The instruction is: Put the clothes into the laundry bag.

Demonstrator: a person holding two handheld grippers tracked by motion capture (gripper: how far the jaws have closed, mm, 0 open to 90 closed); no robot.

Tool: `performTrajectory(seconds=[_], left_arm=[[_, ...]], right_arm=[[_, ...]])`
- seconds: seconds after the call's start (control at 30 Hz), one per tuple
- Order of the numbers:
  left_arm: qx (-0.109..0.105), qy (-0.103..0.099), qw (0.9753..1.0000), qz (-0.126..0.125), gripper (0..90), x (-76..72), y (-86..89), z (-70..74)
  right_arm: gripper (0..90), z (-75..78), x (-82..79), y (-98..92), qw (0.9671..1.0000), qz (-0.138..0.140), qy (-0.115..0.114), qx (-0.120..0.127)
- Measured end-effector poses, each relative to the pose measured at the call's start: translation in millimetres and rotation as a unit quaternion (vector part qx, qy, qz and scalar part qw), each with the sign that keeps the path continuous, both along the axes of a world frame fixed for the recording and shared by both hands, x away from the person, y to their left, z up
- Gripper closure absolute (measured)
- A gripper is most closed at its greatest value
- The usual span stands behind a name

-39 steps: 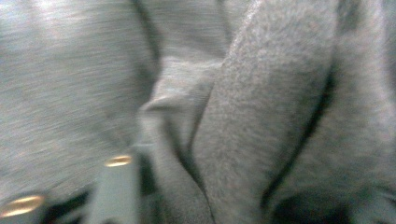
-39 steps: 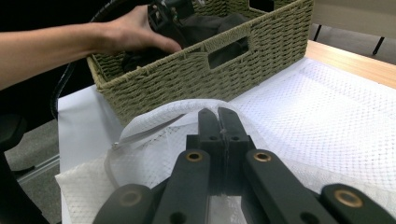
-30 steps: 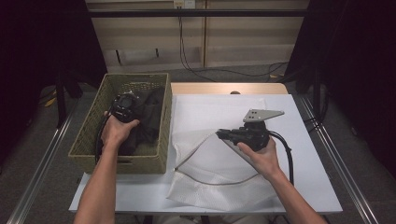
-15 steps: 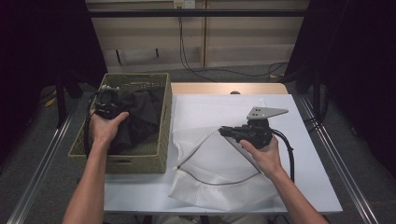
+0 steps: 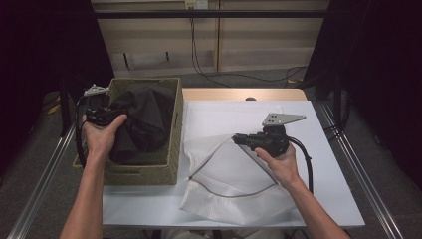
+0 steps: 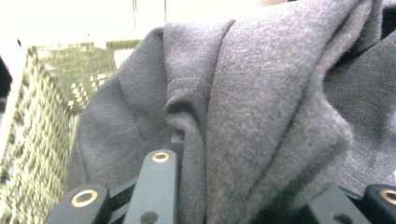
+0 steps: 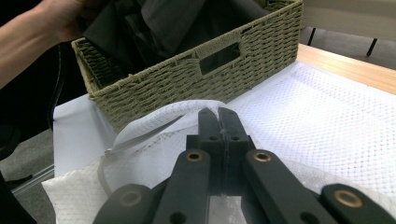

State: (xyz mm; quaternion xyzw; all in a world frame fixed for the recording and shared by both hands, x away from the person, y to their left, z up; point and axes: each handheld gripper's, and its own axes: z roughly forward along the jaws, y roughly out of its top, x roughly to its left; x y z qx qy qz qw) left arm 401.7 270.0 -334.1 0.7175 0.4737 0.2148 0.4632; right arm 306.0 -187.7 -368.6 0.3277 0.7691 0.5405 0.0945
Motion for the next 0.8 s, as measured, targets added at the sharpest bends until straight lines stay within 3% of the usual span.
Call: performTrajectory(seconds=[0.3,0.5,0.67,0.8], left_arm=[[-0.019,-0.048,0.9987,-0.005,69.6,-15.0,1.8,24.1],[-0.026,-0.066,0.9975,-0.002,69.5,-21.8,8.2,35.8],[-0.017,-0.077,0.9969,-0.003,69.5,-28.3,10.8,45.6],[-0.032,-0.095,0.9950,-0.003,69.5,-35.5,16.4,53.6]], right_arm=[[89.6,1.0,-0.8,-0.5,1.0000,0.001,-0.001,0.002],[89.6,0.8,-0.9,0.2,1.0000,0.001,0.000,0.001],[89.6,-1.1,0.4,2.3,1.0000,0.006,0.003,0.000],[89.6,-1.8,1.3,2.1,1.0000,0.005,0.004,0.000]])
